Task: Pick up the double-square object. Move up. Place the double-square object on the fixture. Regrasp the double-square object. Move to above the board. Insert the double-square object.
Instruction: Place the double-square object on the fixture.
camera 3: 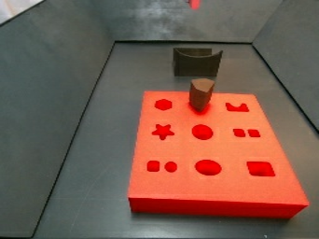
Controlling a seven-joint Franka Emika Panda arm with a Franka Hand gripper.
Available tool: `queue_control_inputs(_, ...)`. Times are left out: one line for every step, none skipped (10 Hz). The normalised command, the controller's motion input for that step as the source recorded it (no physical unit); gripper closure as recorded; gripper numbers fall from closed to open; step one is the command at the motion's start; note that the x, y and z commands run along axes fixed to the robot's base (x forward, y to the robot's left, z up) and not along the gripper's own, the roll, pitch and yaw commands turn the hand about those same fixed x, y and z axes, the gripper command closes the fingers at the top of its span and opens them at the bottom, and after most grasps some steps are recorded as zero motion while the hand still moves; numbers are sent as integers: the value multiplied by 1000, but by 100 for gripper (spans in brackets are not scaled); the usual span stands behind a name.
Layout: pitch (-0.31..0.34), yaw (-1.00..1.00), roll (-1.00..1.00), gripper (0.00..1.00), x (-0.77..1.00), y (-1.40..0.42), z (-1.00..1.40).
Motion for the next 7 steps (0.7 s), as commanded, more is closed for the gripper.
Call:
queue_control_inputs(-129,-50,-1000,100,362,103,-132)
queue_control_inputs(-122,-49,-1000,100,280,58,-76)
queue_control_inputs(-106,-48,-1000,100,177,44,-43)
queue_control_inputs(-89,-46,-1000,100,96,45,-18)
queue_control_inputs(-64,-43,-1000,100,66,42,-8)
queue_control_inputs(-45,-43,-1000,100,74,42,-19)
queue_control_inputs(-23,-42,-1000,100,82,43,-17)
